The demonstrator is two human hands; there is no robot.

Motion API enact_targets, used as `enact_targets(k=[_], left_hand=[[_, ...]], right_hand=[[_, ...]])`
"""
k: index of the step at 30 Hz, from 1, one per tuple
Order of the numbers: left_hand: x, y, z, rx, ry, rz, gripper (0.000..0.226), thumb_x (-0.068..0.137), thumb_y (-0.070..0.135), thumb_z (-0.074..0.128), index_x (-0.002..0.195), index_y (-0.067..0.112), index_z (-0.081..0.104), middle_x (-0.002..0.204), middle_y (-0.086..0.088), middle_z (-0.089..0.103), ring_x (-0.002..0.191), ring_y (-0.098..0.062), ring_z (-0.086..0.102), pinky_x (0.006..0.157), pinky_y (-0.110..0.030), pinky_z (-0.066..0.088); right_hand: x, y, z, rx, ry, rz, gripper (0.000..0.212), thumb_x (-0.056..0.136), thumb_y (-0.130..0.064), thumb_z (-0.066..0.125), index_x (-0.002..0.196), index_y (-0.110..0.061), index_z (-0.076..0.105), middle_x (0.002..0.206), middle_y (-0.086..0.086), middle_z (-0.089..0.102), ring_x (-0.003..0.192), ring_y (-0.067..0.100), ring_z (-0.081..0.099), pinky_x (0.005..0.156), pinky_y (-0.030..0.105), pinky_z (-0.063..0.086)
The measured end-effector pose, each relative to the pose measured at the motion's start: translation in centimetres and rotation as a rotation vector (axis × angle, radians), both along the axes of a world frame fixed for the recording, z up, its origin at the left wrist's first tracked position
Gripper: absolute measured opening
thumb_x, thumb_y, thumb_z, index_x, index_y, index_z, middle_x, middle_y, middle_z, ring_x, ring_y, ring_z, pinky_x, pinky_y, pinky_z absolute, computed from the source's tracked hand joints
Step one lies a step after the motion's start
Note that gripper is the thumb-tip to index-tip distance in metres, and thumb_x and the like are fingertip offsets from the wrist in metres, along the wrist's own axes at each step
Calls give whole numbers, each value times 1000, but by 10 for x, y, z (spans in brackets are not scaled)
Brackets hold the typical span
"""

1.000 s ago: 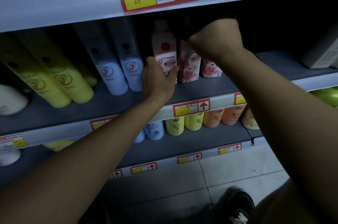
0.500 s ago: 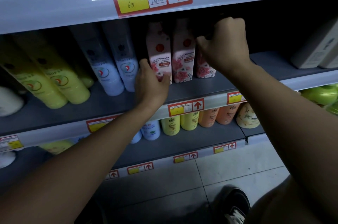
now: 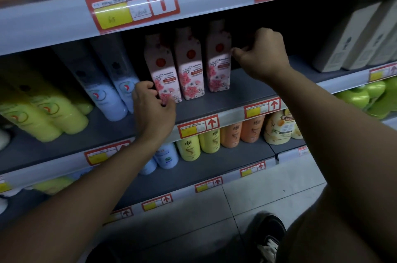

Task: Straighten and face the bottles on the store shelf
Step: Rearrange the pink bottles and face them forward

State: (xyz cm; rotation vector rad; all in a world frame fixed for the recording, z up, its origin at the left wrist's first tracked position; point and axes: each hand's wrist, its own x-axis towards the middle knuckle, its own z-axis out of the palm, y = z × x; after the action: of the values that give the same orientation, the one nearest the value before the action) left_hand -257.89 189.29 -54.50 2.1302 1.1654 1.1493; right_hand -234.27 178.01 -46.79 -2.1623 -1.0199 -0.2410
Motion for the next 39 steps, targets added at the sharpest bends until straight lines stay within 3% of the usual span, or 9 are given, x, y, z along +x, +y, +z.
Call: enact_targets(k=[2,6,13,15,18,22,25,30,39], left_hand=[[2,-2,-2,6,7,11,37,84,17,71,106,22,42,108,-8,59,72,-3,60,61,-7,44],[7,-9,-5,25,14,2,32,84,15,69,102,22,44,99,-6,61,72,-9,59,65,-16,45],[18,-9,-8,18,35,-42,31,84,13,71,102,18,47,99,-8,61,70,-2,56,62,-3,40],[20,-7,-9,23,18,-21,33,84,19,73,104,19,46,102,-8,61,74,-8,59,67,-6,44],[19,-7,-8,73,-1,57,41,83,26,73,107,16,42,113,-9,52,91,-22,59,80,-32,51],[25,-15,-1,-36,19,177,70,83,34,77,133,4,38,135,-15,46,106,-13,47,83,-21,33],[28,-11,-1,-61,42,189,88,80,44,78,144,7,30,139,-12,49,123,-28,52,92,-33,42],[44,-7,7,-125,6,210,78,71,51,84,120,12,37,113,-4,65,99,-29,65,70,-32,40],[47,-3,8,-114,87,308,73,71,62,80,112,14,44,109,-7,69,99,-36,66,66,-37,42]], right_hand=[[6,-1,-3,-16,43,19,44,79,-53,70,94,-11,72,92,6,74,89,27,70,77,38,58],[11,-2,-9,-11,164,125,49,79,-49,77,113,-15,70,109,2,74,102,22,70,90,42,58],[11,9,-20,-16,253,253,46,76,-48,82,109,-19,69,102,-4,74,95,16,71,87,41,60],[9,13,-22,-12,259,262,41,80,-43,81,110,-17,69,103,-3,74,95,15,70,88,39,59],[9,17,-25,22,264,284,38,85,-35,79,115,-14,69,107,-1,74,99,16,70,90,39,59],[10,19,-28,34,296,299,34,89,-28,75,119,-12,67,111,1,74,101,15,70,92,37,58],[12,22,-31,43,325,317,34,89,-28,74,119,-13,67,111,1,74,101,17,71,92,42,59],[15,26,-34,14,347,333,25,82,-29,82,101,-15,73,93,-2,77,85,11,75,82,40,62],[-1,32,-34,-1,285,305,34,80,-35,84,108,-19,71,101,-5,75,90,8,72,80,31,61]])
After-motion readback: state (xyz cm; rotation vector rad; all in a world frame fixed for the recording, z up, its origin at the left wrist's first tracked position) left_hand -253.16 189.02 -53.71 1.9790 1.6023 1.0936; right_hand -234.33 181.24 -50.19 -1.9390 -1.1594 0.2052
